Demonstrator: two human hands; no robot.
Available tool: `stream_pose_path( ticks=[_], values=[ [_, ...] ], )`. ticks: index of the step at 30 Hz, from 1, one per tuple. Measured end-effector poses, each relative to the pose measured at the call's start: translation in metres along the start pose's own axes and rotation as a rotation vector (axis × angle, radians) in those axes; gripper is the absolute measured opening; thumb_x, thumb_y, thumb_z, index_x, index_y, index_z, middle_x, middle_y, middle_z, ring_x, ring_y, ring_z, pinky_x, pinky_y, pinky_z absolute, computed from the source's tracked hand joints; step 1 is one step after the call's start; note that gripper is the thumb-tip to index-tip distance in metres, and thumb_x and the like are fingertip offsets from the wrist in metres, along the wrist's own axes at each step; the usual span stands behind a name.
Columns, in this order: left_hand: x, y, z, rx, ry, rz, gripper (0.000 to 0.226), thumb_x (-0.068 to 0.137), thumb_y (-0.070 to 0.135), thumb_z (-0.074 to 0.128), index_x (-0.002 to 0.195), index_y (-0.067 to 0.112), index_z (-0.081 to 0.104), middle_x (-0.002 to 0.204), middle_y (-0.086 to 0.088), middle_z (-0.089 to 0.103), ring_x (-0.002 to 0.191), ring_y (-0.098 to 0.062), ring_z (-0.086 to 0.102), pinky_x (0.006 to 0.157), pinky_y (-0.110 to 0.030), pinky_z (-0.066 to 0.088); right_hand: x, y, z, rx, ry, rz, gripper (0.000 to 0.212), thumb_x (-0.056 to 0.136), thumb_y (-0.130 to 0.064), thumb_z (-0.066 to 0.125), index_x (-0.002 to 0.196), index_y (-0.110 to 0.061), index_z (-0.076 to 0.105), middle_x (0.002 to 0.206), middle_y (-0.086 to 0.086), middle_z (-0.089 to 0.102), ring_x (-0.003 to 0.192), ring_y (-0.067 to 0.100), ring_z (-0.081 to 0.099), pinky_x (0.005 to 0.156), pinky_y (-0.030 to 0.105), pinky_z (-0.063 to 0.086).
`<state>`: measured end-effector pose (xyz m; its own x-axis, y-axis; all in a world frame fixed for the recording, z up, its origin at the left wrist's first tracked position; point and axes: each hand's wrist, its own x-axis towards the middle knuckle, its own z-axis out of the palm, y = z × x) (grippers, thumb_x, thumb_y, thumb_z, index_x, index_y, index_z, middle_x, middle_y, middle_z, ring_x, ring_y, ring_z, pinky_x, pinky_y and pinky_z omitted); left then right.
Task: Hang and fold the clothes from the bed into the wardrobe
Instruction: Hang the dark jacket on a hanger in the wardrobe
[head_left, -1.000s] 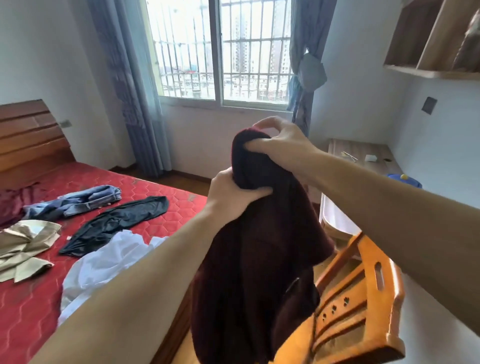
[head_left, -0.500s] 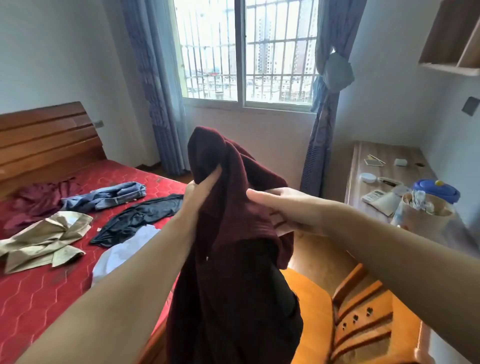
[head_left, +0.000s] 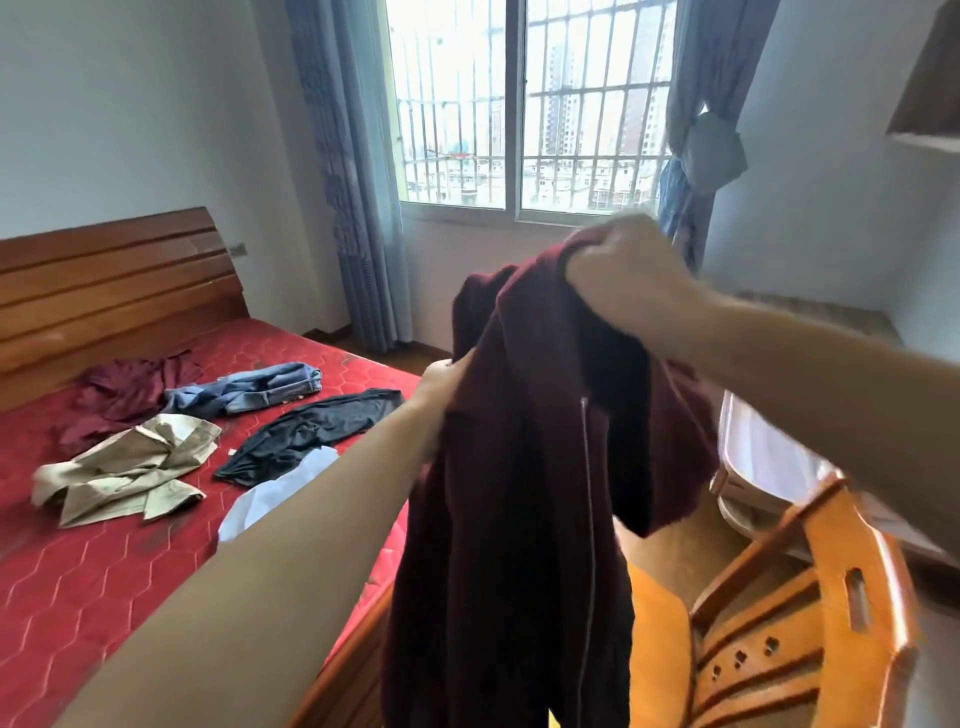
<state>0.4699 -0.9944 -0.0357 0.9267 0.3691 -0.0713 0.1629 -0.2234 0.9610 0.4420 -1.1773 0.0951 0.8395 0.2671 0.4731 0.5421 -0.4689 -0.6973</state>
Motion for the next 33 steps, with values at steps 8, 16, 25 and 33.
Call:
stream_pose_path(
  ticks=[8, 16, 25, 33],
  values=[
    [-0.057, 0.063, -0.005, -0.198, 0.238, 0.520, 0.025, 0.097, 0.041, 0.051, 0.102, 0.021, 0.065, 0.092, 0.004, 0.064, 0.089, -0.015, 0.061, 0.083, -0.033, 0.049, 0.045, -0.041, -0.020, -0.283, 0.015, -0.058, 0.013, 0.069, -0.007, 0.046, 0.061, -0.007, 0.056, 0.055, 0.003, 0.047, 0.051, 0.019, 0.049, 0.042, 0.020, 0.039],
    [-0.103, 0.083, 0.009, 0.352, -0.003, 0.585, 0.061, 0.081, 0.037, 0.075, 0.133, 0.025, 0.045, 0.108, 0.018, 0.061, 0.094, -0.002, 0.059, 0.075, -0.011, 0.042, 0.057, -0.042, -0.021, -0.437, -0.004, -0.145, 0.032, 0.070, -0.012, 0.047, 0.088, -0.001, 0.070, 0.093, 0.013, 0.069, 0.087, 0.031, 0.067, 0.072, 0.043, 0.061],
    [-0.094, 0.093, -0.016, -0.339, -0.208, 0.327, 0.016, 0.092, 0.004, 0.057, 0.083, -0.001, 0.070, 0.076, -0.013, 0.070, 0.063, -0.021, 0.066, 0.066, -0.030, 0.053, 0.053, 0.011, -0.059, -0.587, -0.203, -0.314, 0.033, 0.073, -0.043, 0.060, 0.075, -0.010, 0.065, 0.073, -0.002, 0.061, 0.075, 0.019, 0.055, 0.072, 0.032, 0.044],
    [-0.079, 0.092, -0.001, -0.494, -0.131, 0.066, 0.024, 0.084, 0.024, 0.067, 0.096, 0.005, 0.074, 0.090, -0.009, 0.073, 0.084, -0.023, 0.070, 0.089, -0.038, 0.052, -0.027, 0.107, 0.010, -0.260, 0.024, -0.254, 0.024, 0.087, -0.032, 0.066, 0.100, -0.017, 0.052, 0.099, 0.001, 0.057, 0.082, 0.018, 0.055, 0.077, 0.033, 0.050]
  ],
)
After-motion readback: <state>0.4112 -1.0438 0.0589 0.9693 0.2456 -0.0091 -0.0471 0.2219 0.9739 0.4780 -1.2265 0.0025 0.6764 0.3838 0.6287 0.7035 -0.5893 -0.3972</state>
